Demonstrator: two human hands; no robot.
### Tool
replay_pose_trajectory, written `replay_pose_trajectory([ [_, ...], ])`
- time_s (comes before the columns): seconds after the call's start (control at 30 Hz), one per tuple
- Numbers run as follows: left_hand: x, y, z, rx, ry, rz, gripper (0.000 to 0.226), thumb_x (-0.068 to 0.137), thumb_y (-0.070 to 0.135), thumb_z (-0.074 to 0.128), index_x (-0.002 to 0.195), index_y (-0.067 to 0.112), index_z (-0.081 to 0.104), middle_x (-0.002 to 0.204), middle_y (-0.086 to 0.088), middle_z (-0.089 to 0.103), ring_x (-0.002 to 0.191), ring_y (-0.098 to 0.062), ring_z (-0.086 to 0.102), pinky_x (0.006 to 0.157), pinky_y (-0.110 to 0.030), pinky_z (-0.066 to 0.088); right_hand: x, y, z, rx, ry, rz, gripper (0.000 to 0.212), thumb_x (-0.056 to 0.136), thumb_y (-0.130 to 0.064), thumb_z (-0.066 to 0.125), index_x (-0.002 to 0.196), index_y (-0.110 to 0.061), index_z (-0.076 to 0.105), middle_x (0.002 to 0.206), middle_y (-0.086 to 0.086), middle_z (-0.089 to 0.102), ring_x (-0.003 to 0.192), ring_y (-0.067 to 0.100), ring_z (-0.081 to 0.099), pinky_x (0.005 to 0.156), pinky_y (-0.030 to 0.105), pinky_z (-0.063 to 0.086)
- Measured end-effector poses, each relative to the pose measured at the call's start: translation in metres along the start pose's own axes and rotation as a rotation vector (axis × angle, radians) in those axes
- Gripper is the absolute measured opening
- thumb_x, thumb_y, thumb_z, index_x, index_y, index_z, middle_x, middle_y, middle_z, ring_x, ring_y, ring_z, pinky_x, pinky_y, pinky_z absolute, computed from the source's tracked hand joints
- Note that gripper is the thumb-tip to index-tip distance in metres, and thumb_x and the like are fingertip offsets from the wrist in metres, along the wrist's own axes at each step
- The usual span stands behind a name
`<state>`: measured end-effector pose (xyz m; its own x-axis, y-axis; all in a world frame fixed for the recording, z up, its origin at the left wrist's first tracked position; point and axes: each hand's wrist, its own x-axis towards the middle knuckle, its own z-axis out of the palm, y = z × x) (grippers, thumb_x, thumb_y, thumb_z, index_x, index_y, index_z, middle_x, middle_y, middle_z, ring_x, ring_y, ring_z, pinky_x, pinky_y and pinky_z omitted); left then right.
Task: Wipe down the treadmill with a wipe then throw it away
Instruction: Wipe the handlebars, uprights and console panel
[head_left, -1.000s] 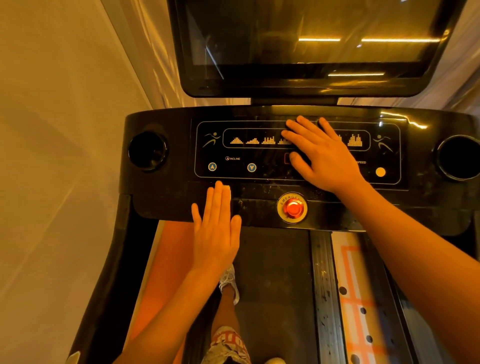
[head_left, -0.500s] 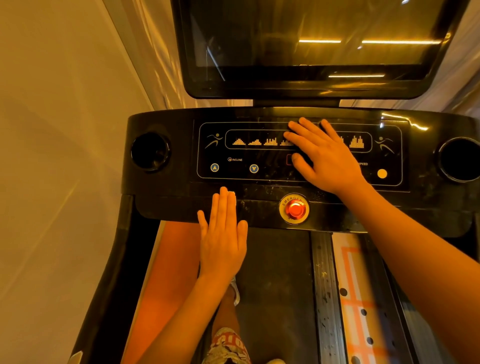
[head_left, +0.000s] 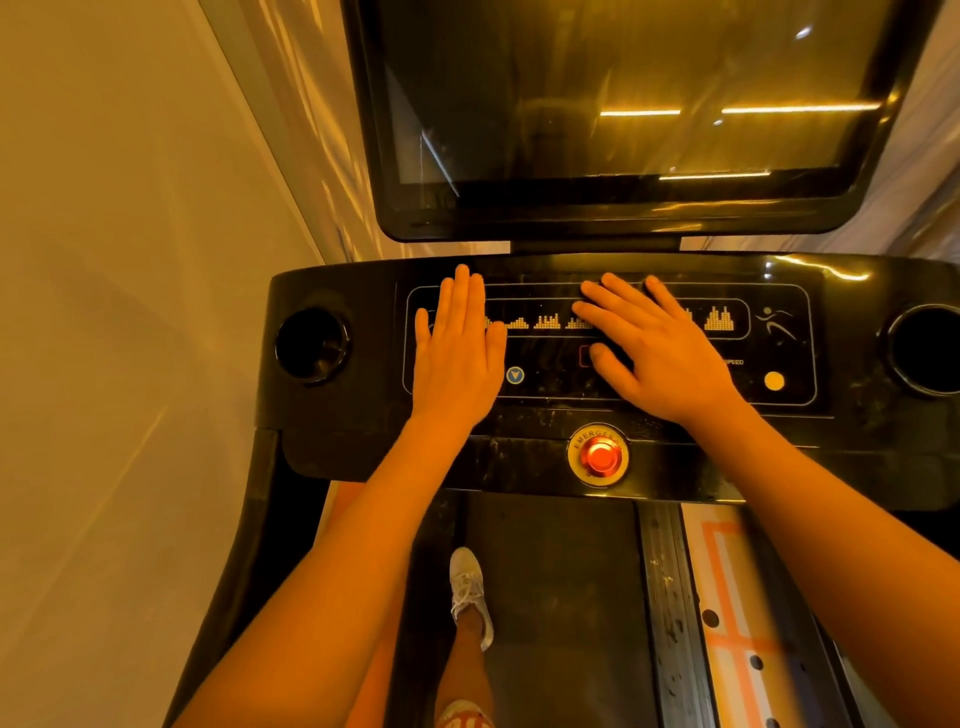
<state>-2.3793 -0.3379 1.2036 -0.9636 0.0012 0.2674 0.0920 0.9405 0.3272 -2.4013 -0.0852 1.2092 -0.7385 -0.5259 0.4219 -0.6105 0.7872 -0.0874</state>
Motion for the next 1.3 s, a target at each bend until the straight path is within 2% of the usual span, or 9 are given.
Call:
replay_pose_trajectory([
  [0.23, -0.010, 0.003, 0.005, -0.020, 0.025, 0.019, 0.060, 0.111, 0.040, 0.023, 0.164, 0.017, 0.008, 0.172, -0.003, -0.001, 0.158, -0.020, -0.002, 0.125, -0.044, -0.001, 0.000, 0.000, 0.000, 0.004, -0.001, 0.002, 0.053, 0.106, -0.042, 0.039, 0.155, -0.024, 0.043, 0.165, 0.000, 0.033, 0.156, 0.017, 0.017, 0.128, 0.046, 0.006],
  [0.4, -0.026, 0.002, 0.009, 0.020, 0.016, 0.018, 0.064, 0.106, 0.046, 0.009, 0.164, 0.018, 0.007, 0.172, -0.002, -0.001, 0.157, -0.019, -0.003, 0.124, -0.042, -0.002, 0.000, -0.001, -0.001, 0.007, -0.013, 0.002, 0.053, 0.106, -0.044, 0.037, 0.155, -0.024, 0.043, 0.165, 0.000, 0.033, 0.156, 0.017, 0.018, 0.128, 0.047, 0.007],
  [0.6, 0.028, 0.010, 0.000, 0.017, 0.020, 0.009, 0.060, 0.110, 0.038, 0.025, 0.164, 0.017, 0.008, 0.172, -0.003, 0.002, 0.158, -0.021, -0.001, 0.125, -0.047, 0.002, 0.000, -0.001, -0.002, 0.004, -0.029, 0.013, 0.053, 0.106, -0.043, 0.039, 0.155, -0.025, 0.043, 0.165, 0.000, 0.033, 0.156, 0.018, 0.018, 0.128, 0.047, 0.007],
  [0.83, -0.018, 0.004, 0.010, 0.038, 0.013, 0.059, 0.065, 0.106, 0.046, 0.012, 0.164, 0.018, 0.007, 0.172, -0.003, -0.001, 0.157, -0.019, -0.003, 0.124, -0.042, -0.003, 0.000, -0.001, -0.002, 0.006, -0.027, 0.017, 0.052, 0.106, -0.043, 0.039, 0.155, -0.025, 0.043, 0.165, -0.001, 0.033, 0.156, 0.018, 0.018, 0.128, 0.047, 0.006],
  [1.07, 0.020, 0.015, 0.006, 0.028, 0.009, 0.046, 0.060, 0.110, 0.038, 0.024, 0.164, 0.018, 0.006, 0.172, -0.002, -0.001, 0.158, -0.020, -0.003, 0.125, -0.048, 0.000, 0.000, -0.001, -0.001, 0.000, -0.035, 0.018, 0.052, 0.106, -0.043, 0.039, 0.155, -0.026, 0.042, 0.165, -0.001, 0.032, 0.156, 0.018, 0.018, 0.128, 0.048, 0.008],
  [1.3, -0.026, 0.010, 0.014, 0.010, 0.027, 0.044, 0.063, 0.107, 0.043, 0.014, 0.164, 0.019, 0.007, 0.172, -0.001, -0.001, 0.157, -0.018, -0.003, 0.124, -0.042, -0.003, 0.000, -0.001, -0.002, 0.001, -0.034, 0.022, 0.053, 0.106, -0.043, 0.038, 0.155, -0.025, 0.042, 0.165, 0.000, 0.032, 0.156, 0.018, 0.018, 0.128, 0.048, 0.008],
])
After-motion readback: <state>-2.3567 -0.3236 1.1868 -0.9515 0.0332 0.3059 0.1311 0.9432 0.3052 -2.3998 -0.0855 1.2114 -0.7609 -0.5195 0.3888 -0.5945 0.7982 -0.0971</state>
